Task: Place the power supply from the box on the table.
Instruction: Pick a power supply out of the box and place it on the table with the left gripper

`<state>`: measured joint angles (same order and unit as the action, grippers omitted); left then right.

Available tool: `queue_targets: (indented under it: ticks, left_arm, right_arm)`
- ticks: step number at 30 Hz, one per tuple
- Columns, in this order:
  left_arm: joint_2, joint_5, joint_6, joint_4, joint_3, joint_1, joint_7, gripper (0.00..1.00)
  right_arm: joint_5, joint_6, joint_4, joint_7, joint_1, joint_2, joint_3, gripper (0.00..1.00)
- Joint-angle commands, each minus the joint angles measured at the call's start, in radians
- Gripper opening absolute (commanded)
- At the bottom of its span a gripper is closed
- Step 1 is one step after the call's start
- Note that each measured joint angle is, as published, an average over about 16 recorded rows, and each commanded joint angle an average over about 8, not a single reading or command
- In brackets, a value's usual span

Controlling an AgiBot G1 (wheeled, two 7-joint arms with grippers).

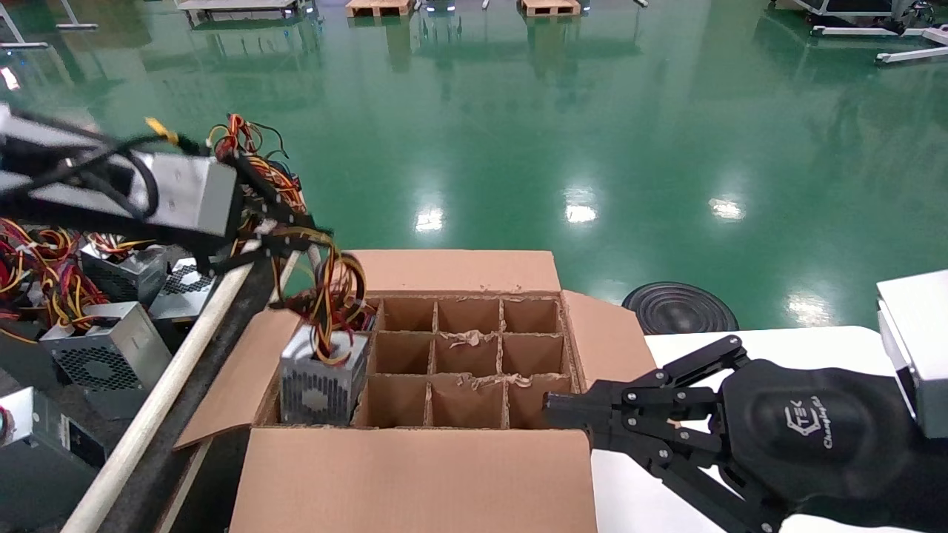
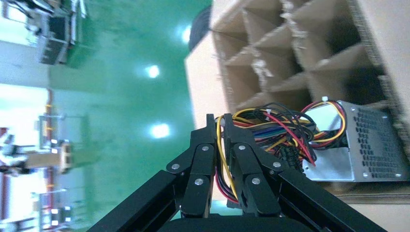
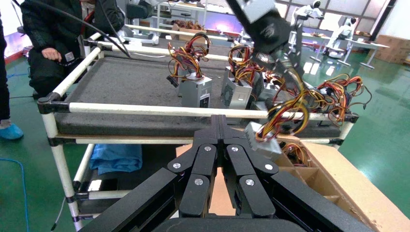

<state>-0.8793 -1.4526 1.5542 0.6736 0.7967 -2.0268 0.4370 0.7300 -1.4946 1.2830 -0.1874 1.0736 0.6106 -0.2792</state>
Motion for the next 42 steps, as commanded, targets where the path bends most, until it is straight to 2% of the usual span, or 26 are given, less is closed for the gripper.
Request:
queue_targets:
  ticks: [1,12,20,31,42]
  left_arm:
    - [-0.003,-0.008,0.000,0.013,-0.012,-0.018,0.001,0.00]
    - [-0.020,-0.085,-0.027,0.064,-0.081,-0.137,0.033,0.00]
    - [-0.043,-0.189,-0.089,0.028,-0.099,-0.244,0.100,0.00]
    - [-0.050,-0.348,-0.265,-0.117,-0.089,-0.366,0.222,0.00]
    - [-0.020,-0.462,-0.439,-0.209,-0.058,-0.450,0.287,0.00]
  right_arm:
    - [0.000,0.000,0.000,0.000,0.000,0.000,0.000,0.00]
    - [0.000,0.000,0.000,0.000,0.000,0.000,0.000,0.00]
    - [0.000,0.000,0.000,0.000,0.000,0.000,0.000,0.00]
    - [0.000,0.000,0.000,0.000,0.000,0.000,0.000,0.00]
    - [0.000,0.000,0.000,0.000,0.000,0.000,0.000,0.00]
